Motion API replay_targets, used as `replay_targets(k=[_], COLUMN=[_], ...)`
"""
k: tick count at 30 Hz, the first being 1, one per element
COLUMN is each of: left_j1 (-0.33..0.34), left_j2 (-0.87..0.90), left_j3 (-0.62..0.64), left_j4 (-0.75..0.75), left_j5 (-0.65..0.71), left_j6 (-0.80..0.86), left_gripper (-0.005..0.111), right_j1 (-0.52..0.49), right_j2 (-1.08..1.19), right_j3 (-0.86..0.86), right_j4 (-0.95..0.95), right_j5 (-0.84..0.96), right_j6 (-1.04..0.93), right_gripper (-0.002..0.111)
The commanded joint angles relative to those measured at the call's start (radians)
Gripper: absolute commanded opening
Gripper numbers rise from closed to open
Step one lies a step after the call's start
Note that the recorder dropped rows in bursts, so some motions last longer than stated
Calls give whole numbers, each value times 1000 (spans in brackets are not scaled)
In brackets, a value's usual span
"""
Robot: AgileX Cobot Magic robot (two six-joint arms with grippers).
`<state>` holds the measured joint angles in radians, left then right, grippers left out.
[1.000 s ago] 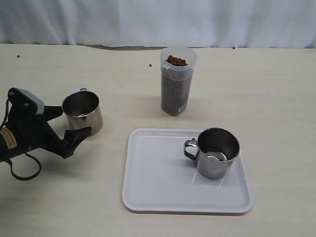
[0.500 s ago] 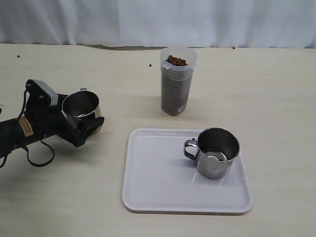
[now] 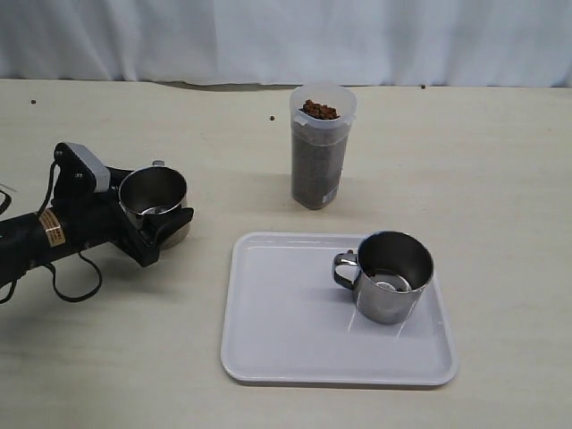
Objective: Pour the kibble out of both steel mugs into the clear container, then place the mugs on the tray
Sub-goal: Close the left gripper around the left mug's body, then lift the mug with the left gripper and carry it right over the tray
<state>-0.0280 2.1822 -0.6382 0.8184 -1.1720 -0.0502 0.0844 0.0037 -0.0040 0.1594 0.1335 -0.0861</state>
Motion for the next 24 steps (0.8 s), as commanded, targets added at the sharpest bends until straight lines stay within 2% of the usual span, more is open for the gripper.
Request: replay_targets(k=[1, 6, 11, 14, 17, 24], left_j1=[-8, -8, -8, -19, -63, -229], left_j2=[-12, -84, -231, -295, -313, -303], left_j3=[-5, -5, -5, -5, -5, -5], left_j4=[37, 160, 255, 324, 352, 290], left_j5=[-19, -49, -49, -49, -9, 38], left_j6=[1, -31, -249, -285, -294, -294], left_gripper=[0, 0, 0, 0, 0, 0], right_j1=[-1, -1, -1, -1, -1, -1], right_j2=[-4, -4, -4, -4, -4, -4], right_j3=[4, 4, 4, 4, 4, 4], right_j4=[8, 8, 8, 8, 8, 8], right_j5=[-12, -12, -12, -12, -12, -12], right_j6=[-4, -4, -4, -4, -4, -4], right_gripper=[5, 5, 5, 5, 5, 5])
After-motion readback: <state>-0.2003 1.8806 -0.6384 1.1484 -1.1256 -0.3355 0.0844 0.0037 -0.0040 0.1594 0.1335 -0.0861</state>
